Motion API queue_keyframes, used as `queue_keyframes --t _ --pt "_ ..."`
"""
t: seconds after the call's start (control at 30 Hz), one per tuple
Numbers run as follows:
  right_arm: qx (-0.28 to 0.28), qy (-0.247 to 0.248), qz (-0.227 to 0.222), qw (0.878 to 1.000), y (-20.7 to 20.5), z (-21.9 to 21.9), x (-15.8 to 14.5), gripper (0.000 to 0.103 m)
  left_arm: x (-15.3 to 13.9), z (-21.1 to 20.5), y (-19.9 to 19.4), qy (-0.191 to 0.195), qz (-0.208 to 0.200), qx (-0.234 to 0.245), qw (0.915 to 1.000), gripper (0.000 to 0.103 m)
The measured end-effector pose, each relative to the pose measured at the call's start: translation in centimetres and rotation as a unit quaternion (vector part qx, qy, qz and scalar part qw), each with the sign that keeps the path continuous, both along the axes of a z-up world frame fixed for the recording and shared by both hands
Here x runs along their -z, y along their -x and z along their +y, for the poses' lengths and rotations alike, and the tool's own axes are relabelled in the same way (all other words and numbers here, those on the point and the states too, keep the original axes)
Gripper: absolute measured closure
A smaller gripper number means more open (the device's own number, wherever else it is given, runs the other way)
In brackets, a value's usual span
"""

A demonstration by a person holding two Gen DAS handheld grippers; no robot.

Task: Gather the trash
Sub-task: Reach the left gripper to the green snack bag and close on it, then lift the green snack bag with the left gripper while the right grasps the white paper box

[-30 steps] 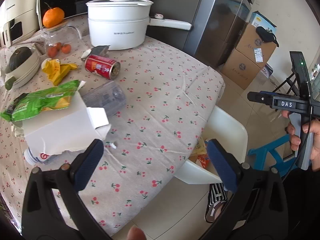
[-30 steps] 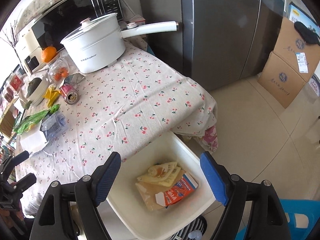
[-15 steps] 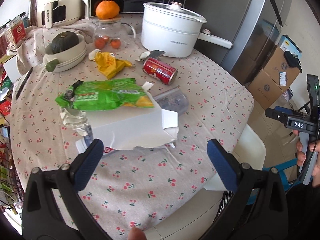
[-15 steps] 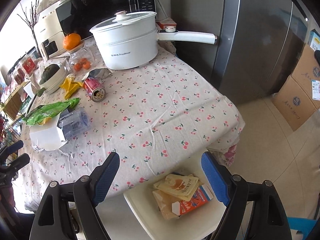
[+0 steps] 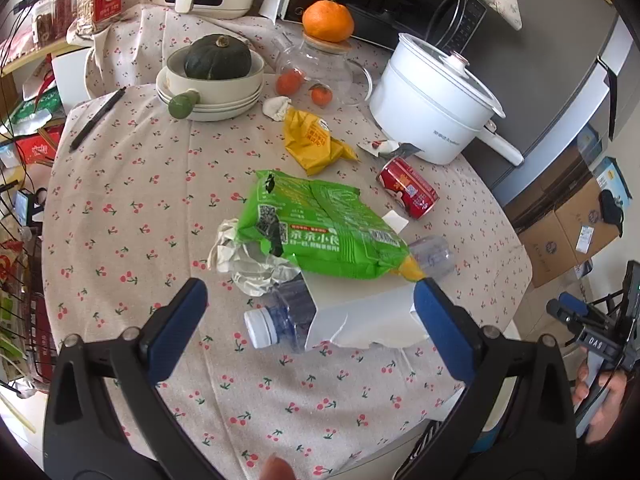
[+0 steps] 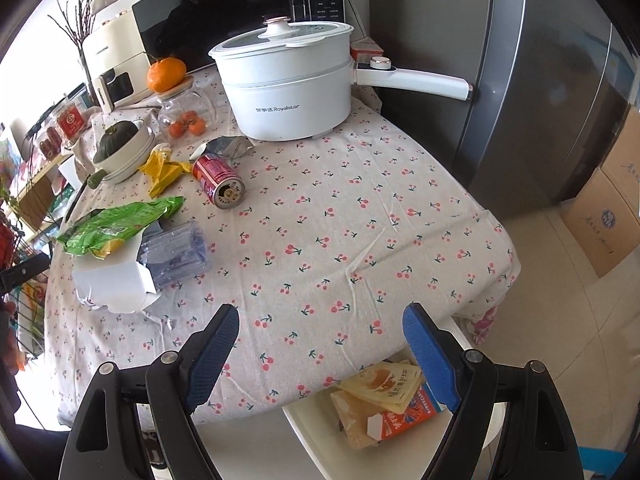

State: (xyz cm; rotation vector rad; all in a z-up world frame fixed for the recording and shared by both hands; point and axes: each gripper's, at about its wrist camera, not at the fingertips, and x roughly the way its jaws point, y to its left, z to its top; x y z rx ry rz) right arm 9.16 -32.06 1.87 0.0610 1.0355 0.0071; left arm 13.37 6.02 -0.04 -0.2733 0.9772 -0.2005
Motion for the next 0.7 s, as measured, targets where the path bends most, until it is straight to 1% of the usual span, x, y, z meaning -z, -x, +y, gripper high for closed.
queue_keyframes --t 0.03,0.1,0.17,0.2,0.27,0.3,0.37,0.5,0.6,0.67,0.7 --pt "-0.002 0.0 0.0 1.0 -0.1 0.1 0.0 0.018 0.1 0.3 -0.4 0.01 0.002 -0.007 0.9999 0.001" --pt "-0.003 -0.001 -0.001 1.0 -0.3 0.4 0.0 0.017 0.3 0.7 -1.2 0.034 0.007 -0.016 0.9993 0.007" --pt "-0.004 -0.001 0.0 1.0 -0.4 0.6 0.0 0.018 0.5 0.8 -1.9 0.054 0.014 -0.021 0.9982 0.017" --pt "-0.005 -0.001 0.0 1.0 -0.5 0.7 0.0 0.018 0.6 0.8 -2.1 0.059 0.017 -0.023 0.9978 0.019" --pt "-0.006 -0.001 0.0 1.0 -0.6 0.8 0.1 0.018 0.8 0.7 -2.4 0.061 0.02 -0.028 0.9976 0.027" --pt "-0.007 -0.001 -0.001 1.0 -0.6 0.9 0.1 0.018 1.0 0.6 -2.6 0.06 0.022 -0.03 0.9975 0.029" --pt "-0.007 -0.001 0.0 1.0 -0.6 0.9 0.1 0.017 1.4 0.4 -2.8 0.056 0.033 -0.036 0.9972 0.04" --pt "-0.008 0.001 0.002 1.0 -0.8 1.1 0.3 0.017 2.2 0.2 -2.9 0.054 0.057 -0.044 0.9959 0.047" --pt "-0.009 0.003 0.003 1.0 -0.8 1.1 0.3 0.018 2.5 0.2 -3.0 0.068 0.062 -0.043 0.9948 0.059" --pt "-0.01 0.003 0.003 1.0 -0.8 1.2 0.4 0.018 2.7 0.3 -3.0 0.075 0.061 -0.048 0.9942 0.076" --pt "-0.01 0.002 0.003 1.0 -0.8 1.2 0.4 0.017 2.7 0.4 -3.1 0.079 0.059 -0.052 0.9938 0.081"
